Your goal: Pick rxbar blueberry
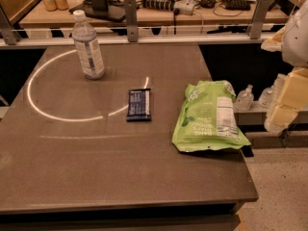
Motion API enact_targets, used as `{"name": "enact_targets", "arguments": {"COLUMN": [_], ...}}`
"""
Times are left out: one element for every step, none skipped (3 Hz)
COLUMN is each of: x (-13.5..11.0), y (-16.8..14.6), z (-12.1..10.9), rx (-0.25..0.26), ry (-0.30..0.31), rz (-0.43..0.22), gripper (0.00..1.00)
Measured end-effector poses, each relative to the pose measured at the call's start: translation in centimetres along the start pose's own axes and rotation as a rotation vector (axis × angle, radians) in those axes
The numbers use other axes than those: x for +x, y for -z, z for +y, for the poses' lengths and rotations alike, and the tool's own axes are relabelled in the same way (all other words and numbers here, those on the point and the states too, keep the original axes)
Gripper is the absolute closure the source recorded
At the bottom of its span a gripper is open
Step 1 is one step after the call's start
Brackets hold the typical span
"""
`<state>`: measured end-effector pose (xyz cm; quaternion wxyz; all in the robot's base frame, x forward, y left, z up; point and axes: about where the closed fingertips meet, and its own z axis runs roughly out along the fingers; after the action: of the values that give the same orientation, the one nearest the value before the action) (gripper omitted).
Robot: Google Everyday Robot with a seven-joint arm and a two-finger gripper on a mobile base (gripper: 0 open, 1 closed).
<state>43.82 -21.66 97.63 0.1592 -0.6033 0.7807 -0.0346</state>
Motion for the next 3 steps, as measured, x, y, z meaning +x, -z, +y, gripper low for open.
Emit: {"name": "enact_targets", "arguments": {"x": [-0.2, -2.6, -7.8], "y": [0.0, 0.5, 0.0], "z": [0.1, 0.8, 2.5], "rx": [-0.002, -0.023, -0.077], "ry": [0.017, 0.220, 0.523], "rz": [0.000, 0.005, -0.030], "gripper": [0.00, 0.00, 0.00]}}
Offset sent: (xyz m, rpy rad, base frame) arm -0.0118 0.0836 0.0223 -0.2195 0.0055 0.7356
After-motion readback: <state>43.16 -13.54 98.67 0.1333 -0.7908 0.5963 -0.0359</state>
